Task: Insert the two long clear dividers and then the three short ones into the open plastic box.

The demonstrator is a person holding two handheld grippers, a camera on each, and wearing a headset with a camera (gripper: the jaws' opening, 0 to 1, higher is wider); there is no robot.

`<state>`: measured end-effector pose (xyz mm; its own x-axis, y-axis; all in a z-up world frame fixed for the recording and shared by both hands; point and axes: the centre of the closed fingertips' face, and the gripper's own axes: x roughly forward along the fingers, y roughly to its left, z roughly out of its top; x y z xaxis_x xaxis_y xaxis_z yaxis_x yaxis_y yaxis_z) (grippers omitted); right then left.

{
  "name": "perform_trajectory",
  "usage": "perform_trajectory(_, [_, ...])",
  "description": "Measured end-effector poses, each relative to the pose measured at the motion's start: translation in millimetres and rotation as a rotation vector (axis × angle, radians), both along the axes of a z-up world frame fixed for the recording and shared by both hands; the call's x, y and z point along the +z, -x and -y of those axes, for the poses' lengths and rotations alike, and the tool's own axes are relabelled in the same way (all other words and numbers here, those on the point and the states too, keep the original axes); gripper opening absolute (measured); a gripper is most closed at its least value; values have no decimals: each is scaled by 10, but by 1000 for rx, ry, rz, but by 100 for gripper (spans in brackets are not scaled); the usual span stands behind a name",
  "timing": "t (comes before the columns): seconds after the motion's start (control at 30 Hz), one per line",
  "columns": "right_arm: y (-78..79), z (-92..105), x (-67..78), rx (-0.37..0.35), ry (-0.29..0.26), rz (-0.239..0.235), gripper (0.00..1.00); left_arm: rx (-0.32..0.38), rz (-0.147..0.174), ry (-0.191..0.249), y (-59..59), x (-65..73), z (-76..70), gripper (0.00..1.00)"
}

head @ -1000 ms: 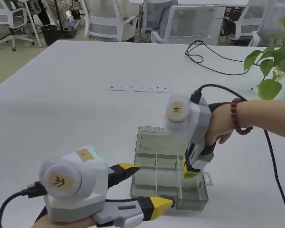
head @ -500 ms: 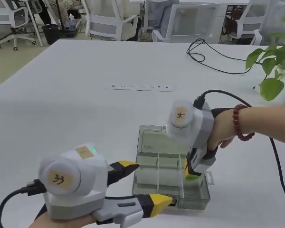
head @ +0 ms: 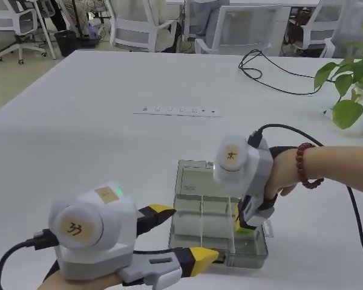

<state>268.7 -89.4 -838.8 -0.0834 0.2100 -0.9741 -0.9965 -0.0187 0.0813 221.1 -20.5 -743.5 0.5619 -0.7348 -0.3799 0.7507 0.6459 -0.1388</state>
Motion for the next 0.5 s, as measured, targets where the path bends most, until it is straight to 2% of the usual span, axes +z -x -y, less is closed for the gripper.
perform_trajectory(0.27, [-12,7,-13,-18,-47,23,3,11,-4,-18,-28,-12,-40,61])
perform_trajectory(0.5, [6,-31,103,-92,-137,13,11,34,-1,-18,-66,39,-124,63])
